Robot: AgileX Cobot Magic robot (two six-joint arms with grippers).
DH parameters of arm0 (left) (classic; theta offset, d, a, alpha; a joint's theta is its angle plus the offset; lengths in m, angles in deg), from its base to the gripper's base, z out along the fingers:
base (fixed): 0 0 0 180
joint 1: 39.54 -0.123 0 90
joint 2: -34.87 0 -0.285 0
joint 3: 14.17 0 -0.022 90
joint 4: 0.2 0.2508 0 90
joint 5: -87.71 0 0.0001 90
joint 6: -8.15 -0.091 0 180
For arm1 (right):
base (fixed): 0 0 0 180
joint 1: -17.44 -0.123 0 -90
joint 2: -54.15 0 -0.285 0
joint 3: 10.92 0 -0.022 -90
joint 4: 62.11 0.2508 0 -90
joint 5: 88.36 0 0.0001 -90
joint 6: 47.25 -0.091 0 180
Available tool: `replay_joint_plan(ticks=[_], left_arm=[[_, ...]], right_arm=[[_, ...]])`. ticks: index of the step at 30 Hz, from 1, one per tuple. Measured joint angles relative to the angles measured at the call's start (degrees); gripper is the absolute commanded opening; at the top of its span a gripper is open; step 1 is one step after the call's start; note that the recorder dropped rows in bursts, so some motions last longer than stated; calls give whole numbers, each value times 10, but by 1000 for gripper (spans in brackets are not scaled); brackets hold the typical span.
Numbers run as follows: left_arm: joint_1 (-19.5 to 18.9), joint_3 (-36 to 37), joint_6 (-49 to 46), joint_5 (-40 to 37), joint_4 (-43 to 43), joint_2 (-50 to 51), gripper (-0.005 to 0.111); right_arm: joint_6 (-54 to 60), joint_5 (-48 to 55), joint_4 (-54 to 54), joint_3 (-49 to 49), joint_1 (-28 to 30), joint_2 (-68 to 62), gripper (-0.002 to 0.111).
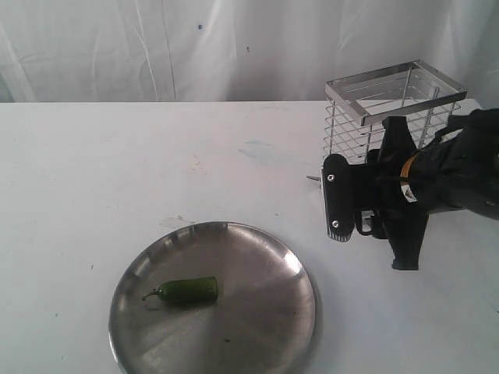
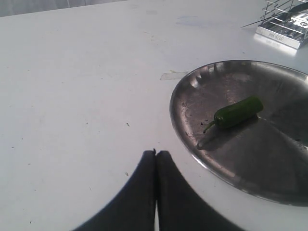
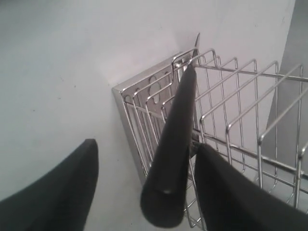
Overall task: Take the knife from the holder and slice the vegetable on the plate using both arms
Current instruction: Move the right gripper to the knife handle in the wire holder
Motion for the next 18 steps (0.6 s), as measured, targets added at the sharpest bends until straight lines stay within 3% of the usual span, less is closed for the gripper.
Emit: replay_joint_plan(ticks=[18], left_arm=[[0,0,0,0,0,0,0]], right_arm=[[-114,-4,-61,6,0,-3,3]])
